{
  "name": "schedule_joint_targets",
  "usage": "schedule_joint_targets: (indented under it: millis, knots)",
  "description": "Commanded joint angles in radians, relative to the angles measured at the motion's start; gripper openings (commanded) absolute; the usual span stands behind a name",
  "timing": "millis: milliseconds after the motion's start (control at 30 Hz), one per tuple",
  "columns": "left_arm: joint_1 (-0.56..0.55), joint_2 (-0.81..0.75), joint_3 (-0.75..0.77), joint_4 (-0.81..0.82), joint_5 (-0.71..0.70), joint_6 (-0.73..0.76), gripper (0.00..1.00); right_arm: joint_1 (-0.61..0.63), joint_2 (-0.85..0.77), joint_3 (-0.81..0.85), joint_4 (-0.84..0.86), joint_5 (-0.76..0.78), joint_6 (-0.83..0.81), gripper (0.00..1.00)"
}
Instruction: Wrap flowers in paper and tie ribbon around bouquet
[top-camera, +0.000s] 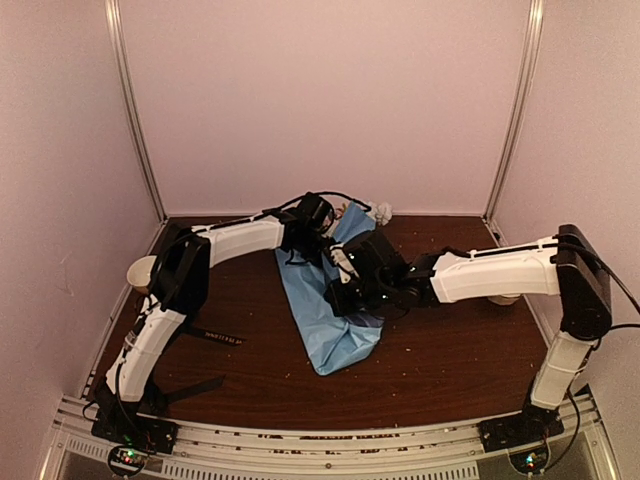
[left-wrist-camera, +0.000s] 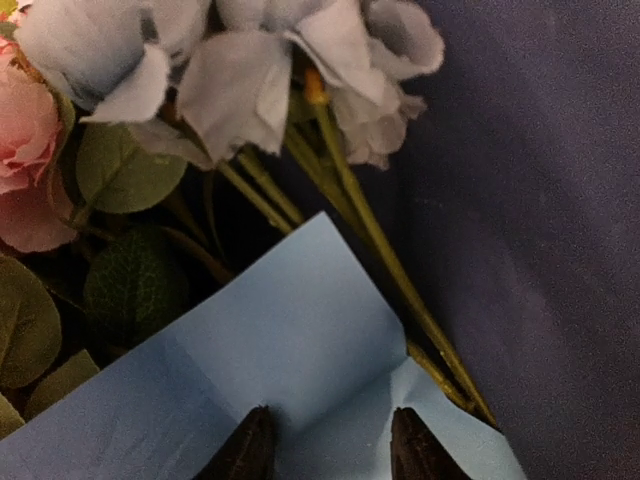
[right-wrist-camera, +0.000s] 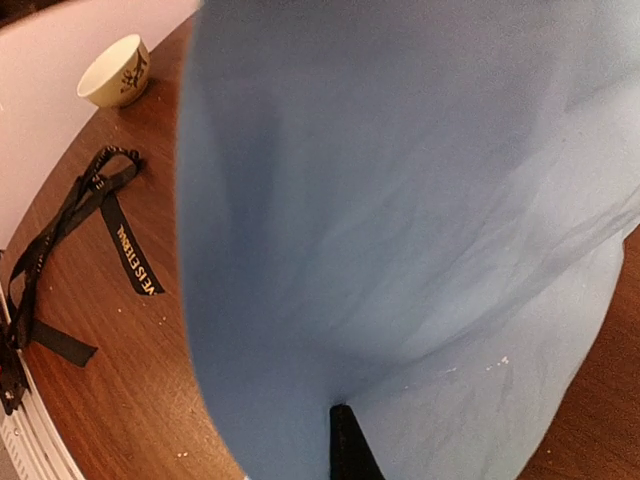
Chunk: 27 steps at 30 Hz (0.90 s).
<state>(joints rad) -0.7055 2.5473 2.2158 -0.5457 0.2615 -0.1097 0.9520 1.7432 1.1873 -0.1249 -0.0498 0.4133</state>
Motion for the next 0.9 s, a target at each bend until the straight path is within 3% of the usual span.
schedule_joint_targets:
  millis: [0, 167, 367, 600, 867]
  knots:
    - [0.037, 0.026, -0.017, 0.068, 0.076, -0.04, 0.44, 0.021, 0.096, 0.037, -0.021, -0.06, -0.08, 0.04]
    - [0.102, -0.01, -0.104, 0.175, 0.187, -0.123, 0.47, 0.026, 0.198, 0.046, -0.021, -0.075, -0.116, 0.05]
    - [0.159, -0.202, -0.283, 0.357, 0.296, -0.16, 0.56, 0.027, 0.266, 0.06, -0.062, -0.062, -0.129, 0.05]
    - [0.24, -0.425, -0.43, 0.308, 0.294, -0.175, 0.59, 0.026, 0.292, 0.053, -0.068, -0.062, -0.107, 0.04]
    - [0.261, -0.651, -0.804, 0.413, 0.385, -0.249, 0.73, 0.025, 0.297, 0.052, -0.066, -0.067, -0.1, 0.04]
